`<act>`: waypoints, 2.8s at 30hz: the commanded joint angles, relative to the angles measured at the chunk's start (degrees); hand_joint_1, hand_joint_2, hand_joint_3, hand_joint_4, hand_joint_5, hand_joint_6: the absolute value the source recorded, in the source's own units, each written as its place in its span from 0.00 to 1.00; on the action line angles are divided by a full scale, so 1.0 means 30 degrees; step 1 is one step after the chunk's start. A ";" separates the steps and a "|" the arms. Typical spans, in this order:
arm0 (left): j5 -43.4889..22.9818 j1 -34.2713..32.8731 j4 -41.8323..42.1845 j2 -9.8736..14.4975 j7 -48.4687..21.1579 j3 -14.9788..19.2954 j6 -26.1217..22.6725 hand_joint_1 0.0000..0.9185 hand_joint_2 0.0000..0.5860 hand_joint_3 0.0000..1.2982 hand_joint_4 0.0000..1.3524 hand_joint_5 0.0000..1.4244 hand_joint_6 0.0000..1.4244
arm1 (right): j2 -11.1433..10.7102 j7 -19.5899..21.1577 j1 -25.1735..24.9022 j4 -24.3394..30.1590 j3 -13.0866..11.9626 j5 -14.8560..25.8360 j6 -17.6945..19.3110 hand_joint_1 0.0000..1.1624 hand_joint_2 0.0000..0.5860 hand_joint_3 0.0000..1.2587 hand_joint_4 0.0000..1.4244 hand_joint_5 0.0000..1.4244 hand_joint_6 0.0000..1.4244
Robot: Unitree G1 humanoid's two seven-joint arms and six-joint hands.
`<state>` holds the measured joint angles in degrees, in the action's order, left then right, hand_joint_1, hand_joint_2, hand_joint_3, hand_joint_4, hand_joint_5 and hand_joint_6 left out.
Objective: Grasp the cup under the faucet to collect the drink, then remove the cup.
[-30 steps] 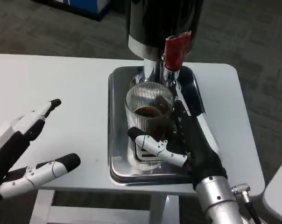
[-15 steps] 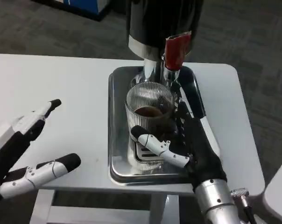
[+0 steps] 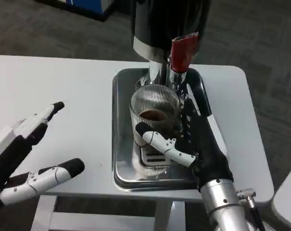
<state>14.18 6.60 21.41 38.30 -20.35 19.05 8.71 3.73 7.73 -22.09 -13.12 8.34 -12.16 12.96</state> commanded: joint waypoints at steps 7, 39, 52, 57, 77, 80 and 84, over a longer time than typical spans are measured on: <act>0.0198 0.0123 0.0209 0.0181 -0.0163 -0.0098 -0.0167 0.00 0.14 0.00 0.00 0.00 0.00 | 0.0087 0.0160 -0.0225 -0.0596 0.0081 -0.0205 0.0292 0.63 0.28 0.00 0.11 0.14 0.14; 0.0177 0.0450 0.0207 0.0252 -0.0169 0.0213 -0.0221 0.00 0.14 0.00 0.00 0.00 0.00 | 0.0483 0.3347 -0.0763 -0.2092 0.0121 -0.1487 0.0539 0.73 0.25 0.35 0.36 0.43 0.38; 0.0187 0.0609 0.0470 0.0208 -0.0158 0.0294 -0.0219 0.00 0.14 0.00 0.00 0.00 0.00 | 0.0439 0.3962 -0.0501 -0.1704 0.0047 -0.1777 0.0600 0.78 0.26 0.48 0.44 0.58 0.58; 0.0226 0.0600 0.0638 0.0137 -0.0140 0.0178 -0.0274 0.00 0.14 0.00 0.00 0.00 0.00 | 0.0349 0.3957 -0.0174 -0.1172 -0.0014 -0.1875 0.0616 0.79 0.24 0.50 0.45 0.61 0.63; 0.0299 0.0353 0.0697 0.0177 -0.0140 -0.0037 -0.0412 0.00 0.14 0.00 0.00 0.00 0.00 | -0.0100 0.2205 0.2357 0.3178 0.0409 -0.2241 -0.0166 0.78 0.24 0.50 0.45 0.62 0.69; 0.0312 0.0245 0.0627 0.0190 -0.0137 -0.0118 -0.0398 0.00 0.14 0.00 0.00 0.00 0.00 | -0.0114 0.2061 0.2402 0.3634 0.0351 -0.2216 -0.0240 0.78 0.24 0.50 0.45 0.62 0.69; 0.0323 0.0117 0.0589 0.0189 -0.0160 -0.0236 -0.0401 0.00 0.14 0.00 0.00 0.00 0.00 | -0.0172 0.1818 0.2466 0.4316 0.0240 -0.2149 -0.0402 0.78 0.24 0.50 0.45 0.63 0.69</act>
<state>14.25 6.87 22.97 38.30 -20.35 19.03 7.63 3.36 13.38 -14.75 -3.54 9.35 -18.82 11.31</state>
